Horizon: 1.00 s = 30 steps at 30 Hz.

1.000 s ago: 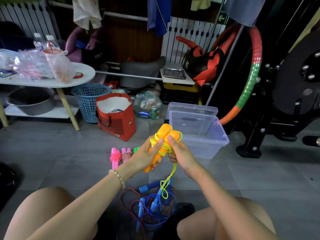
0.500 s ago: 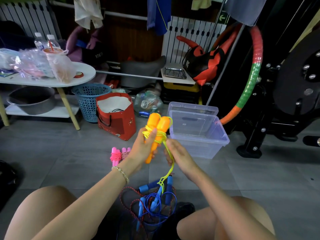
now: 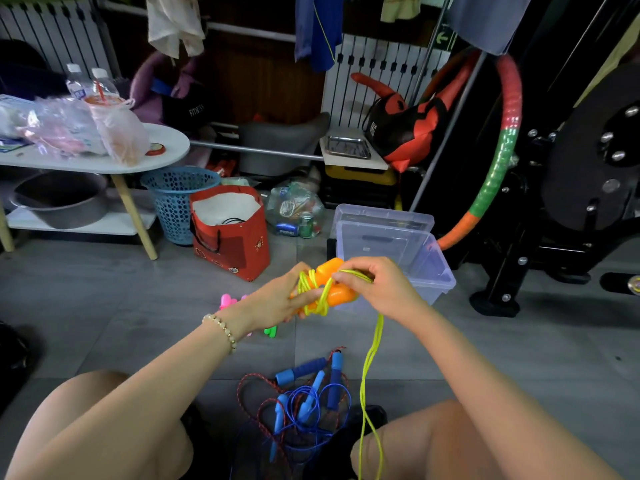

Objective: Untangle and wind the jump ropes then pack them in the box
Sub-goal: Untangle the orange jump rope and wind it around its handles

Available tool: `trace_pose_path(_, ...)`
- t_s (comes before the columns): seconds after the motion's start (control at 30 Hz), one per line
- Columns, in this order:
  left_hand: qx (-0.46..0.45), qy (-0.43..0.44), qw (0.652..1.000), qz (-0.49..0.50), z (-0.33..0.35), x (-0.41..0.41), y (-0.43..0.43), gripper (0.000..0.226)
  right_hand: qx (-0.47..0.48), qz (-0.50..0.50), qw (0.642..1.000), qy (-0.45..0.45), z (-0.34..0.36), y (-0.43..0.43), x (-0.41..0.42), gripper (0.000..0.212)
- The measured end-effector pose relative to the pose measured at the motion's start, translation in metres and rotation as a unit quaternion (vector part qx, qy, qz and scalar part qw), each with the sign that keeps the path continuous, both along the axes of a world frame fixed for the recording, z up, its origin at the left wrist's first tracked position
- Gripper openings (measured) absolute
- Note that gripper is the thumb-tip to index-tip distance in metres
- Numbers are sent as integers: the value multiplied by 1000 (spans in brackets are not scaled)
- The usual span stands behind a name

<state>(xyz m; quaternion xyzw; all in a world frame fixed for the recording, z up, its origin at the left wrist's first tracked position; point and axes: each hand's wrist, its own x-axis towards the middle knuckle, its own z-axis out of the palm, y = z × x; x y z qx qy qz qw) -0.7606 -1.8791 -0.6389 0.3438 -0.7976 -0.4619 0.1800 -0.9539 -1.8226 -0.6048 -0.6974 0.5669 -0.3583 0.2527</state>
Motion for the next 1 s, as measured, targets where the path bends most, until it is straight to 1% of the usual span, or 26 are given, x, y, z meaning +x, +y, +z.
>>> trace_pose_path(0.13, -6, -22, 999, -35, 11, 1, 6, 22, 6, -8, 998, -60, 4, -3, 2, 6)
trace_pose_path(0.3, -16, -35, 998, -48, 17, 1, 12, 21, 10, -12, 997, -76, 7, -8, 1, 6)
trace_pose_path(0.37, -17, -43, 998, -47, 18, 3, 11, 26, 16, -9, 997, -78, 8, -8, -1, 7)
trace_pose_path(0.43, -43, -75, 995, -50, 16, 2, 10, 30, 23, -5, 996, -85, 8, -9, 0, 5)
trace_pose_path(0.53, -96, -146, 982, -75, 12, -3, 8, 39, 35, 13, 999, -37, 9, -10, 6, 8)
trace_pose_path(0.6, -102, -153, 978, -94, 14, -7, 11, 30, 56, 28, 998, -32, 10, -11, 6, 8)
trace_pose_path(0.7, -109, -133, 979, -108, 19, -7, 15, 19, 138, 32, 986, -90, 7, -8, 3, 11)
trace_pose_path(0.73, -101, -123, 981, -113, 20, -6, 16, 18, 166, 30, 980, -110, 4, -7, 2, 17)
trace_pose_path(0.77, -82, -104, 984, -120, 19, -4, 17, 16, 183, 28, 975, -126, 1, -4, 2, 28)
trace_pose_path(0.83, -18, -43, 992, -117, 17, -2, 20, 14, 228, 45, 954, -192, -3, 0, 0, 56)
trace_pose_path(0.87, 19, -12, 995, -102, 15, -1, 21, 18, 257, 64, 932, -247, -5, 3, -1, 68)
trace_pose_path(0.93, 94, 33, 993, -58, 13, 0, 24, 34, 284, 90, 894, -335, -9, 5, 1, 80)
trace_pose_path(1.0, 165, 73, 983, -13, 10, -3, 25, 44, 274, 103, 880, -375, -18, 5, 6, 88)
